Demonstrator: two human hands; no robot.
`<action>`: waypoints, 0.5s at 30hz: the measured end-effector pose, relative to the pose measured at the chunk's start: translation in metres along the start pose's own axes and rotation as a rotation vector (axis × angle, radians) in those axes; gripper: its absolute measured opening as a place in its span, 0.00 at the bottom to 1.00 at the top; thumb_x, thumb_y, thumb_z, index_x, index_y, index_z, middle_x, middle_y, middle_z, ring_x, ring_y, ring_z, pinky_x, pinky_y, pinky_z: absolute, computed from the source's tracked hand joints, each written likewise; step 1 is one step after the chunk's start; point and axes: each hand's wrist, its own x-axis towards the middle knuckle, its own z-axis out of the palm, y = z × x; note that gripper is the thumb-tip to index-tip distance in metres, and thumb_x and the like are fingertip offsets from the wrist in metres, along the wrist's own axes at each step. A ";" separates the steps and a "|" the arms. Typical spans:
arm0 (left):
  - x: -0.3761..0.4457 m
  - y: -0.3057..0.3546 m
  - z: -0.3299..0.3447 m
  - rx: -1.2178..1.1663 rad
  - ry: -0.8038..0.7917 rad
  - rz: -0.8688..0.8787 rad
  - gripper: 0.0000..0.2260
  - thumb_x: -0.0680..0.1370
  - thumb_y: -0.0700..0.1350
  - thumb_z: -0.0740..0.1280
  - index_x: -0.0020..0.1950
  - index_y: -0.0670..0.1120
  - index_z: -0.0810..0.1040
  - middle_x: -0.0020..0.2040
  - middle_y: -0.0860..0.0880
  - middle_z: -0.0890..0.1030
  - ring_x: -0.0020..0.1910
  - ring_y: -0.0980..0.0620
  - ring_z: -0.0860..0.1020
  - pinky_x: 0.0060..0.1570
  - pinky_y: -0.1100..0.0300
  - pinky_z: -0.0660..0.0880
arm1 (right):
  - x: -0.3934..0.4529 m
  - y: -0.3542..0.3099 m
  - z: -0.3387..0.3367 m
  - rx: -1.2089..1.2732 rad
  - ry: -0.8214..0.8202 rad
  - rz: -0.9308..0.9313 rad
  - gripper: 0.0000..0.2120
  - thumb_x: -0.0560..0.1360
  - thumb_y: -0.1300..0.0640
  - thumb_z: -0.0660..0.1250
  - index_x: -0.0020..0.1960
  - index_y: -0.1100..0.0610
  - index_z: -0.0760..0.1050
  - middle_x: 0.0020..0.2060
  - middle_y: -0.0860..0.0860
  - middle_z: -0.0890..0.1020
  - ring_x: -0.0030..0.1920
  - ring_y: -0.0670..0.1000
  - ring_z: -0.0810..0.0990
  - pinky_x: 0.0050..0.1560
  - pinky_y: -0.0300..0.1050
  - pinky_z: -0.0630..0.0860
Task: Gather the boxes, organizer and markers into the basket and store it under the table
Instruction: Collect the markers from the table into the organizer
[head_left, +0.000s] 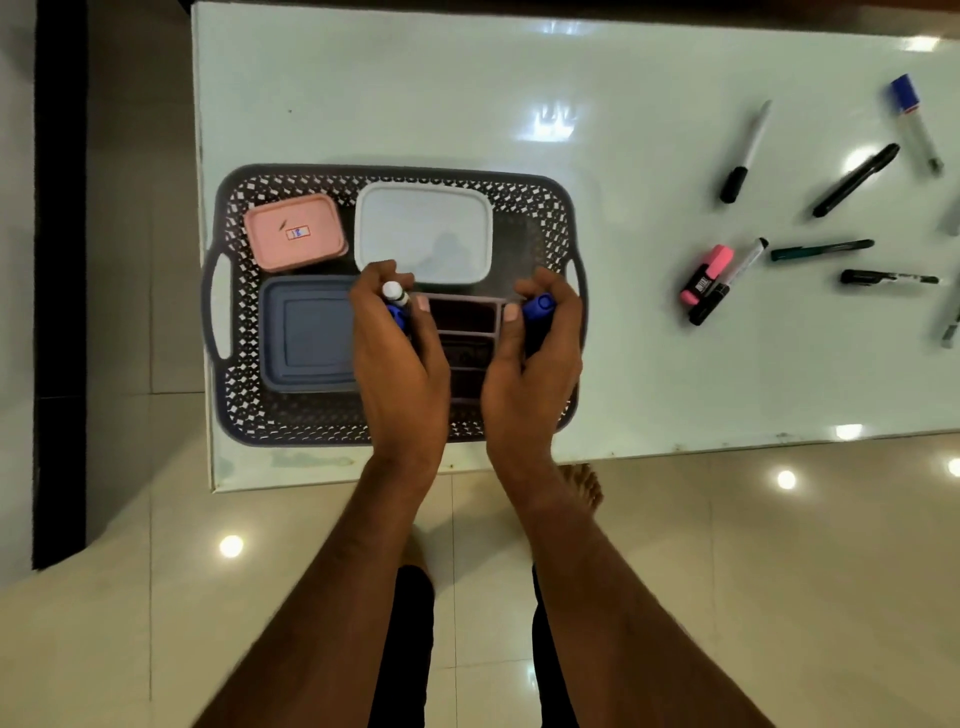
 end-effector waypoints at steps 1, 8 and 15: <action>0.000 0.002 0.000 0.000 0.008 -0.002 0.16 0.85 0.43 0.63 0.71 0.39 0.69 0.63 0.47 0.79 0.61 0.53 0.79 0.62 0.51 0.79 | 0.002 -0.002 -0.002 0.010 -0.019 0.013 0.15 0.82 0.66 0.64 0.69 0.64 0.72 0.61 0.58 0.80 0.58 0.41 0.79 0.51 0.21 0.71; -0.001 0.021 -0.002 0.107 0.126 0.097 0.21 0.84 0.47 0.67 0.72 0.37 0.68 0.68 0.42 0.74 0.67 0.51 0.74 0.67 0.59 0.73 | 0.019 -0.012 -0.024 0.097 -0.100 0.001 0.19 0.80 0.62 0.69 0.70 0.61 0.71 0.64 0.53 0.80 0.66 0.49 0.78 0.65 0.34 0.74; -0.008 0.064 0.028 0.140 0.179 0.217 0.19 0.83 0.42 0.67 0.71 0.34 0.70 0.68 0.40 0.76 0.72 0.43 0.73 0.71 0.40 0.70 | 0.048 -0.015 -0.064 0.143 -0.128 -0.055 0.20 0.80 0.61 0.70 0.70 0.60 0.71 0.65 0.54 0.79 0.68 0.48 0.76 0.66 0.31 0.71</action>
